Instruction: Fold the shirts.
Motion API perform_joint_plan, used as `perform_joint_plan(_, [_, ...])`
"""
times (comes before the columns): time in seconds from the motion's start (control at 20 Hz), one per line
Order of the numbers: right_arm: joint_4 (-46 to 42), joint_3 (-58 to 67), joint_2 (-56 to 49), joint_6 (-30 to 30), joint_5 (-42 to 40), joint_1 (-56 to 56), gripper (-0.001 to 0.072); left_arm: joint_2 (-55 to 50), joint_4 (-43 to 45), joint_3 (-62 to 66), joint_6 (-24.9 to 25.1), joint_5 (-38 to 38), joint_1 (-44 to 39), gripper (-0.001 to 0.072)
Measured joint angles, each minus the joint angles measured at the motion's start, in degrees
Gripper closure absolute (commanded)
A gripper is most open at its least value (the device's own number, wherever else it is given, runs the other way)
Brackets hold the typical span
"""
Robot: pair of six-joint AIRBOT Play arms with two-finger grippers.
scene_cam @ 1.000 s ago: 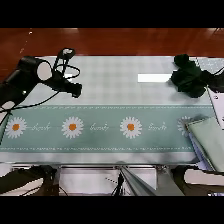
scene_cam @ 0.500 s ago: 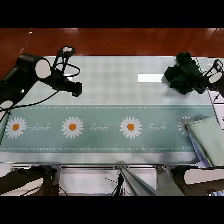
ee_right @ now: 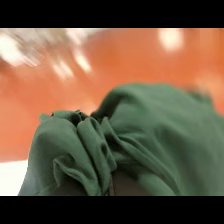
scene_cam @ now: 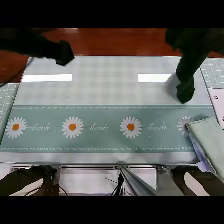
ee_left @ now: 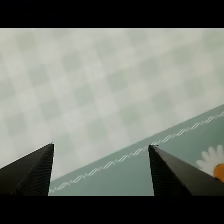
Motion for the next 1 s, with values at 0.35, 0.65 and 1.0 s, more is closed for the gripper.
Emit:
perform_joint_plan(0.35, [1.1, 0.0, 15.6, 3.4, 15.8, 9.8, 0.0667, 10.2, -4.2, 7.5, -2.7, -4.3, -2.3, -0.001])
perform_joint_plan(0.65, [-2.0, -0.1, 4.3, 5.7, 24.0, 26.7, 0.0666, 11.6, -4.6, 7.2, -4.2, -9.6, -2.6, -0.001])
perform_joint_plan(1.0, [-6.8, -0.1, -20.5, 7.8, 19.8, 46.2, 0.0171, 10.7, -4.1, -5.2, -5.3, -10.7, -2.6, -0.001])
